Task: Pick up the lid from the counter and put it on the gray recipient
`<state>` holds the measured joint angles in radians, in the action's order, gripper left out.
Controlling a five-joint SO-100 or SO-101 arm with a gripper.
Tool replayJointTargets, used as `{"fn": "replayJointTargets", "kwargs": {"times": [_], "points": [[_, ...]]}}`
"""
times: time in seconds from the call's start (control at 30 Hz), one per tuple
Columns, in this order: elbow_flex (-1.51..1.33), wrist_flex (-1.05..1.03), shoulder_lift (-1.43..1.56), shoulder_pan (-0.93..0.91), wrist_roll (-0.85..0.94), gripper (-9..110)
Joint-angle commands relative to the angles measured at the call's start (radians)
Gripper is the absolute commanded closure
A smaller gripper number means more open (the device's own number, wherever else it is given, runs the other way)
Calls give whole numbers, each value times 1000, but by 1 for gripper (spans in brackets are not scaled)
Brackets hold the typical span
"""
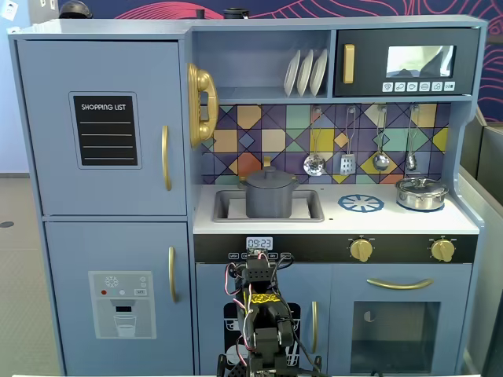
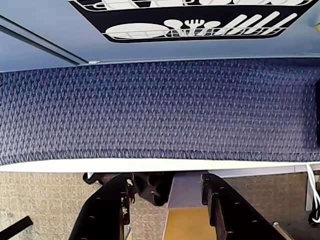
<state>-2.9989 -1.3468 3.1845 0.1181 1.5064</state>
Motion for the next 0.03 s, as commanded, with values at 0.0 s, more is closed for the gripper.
{"fn": "replayJointTargets", "kwargs": {"times": [0.0], "points": [[-2,-181,-8,-15,5,93]]}}
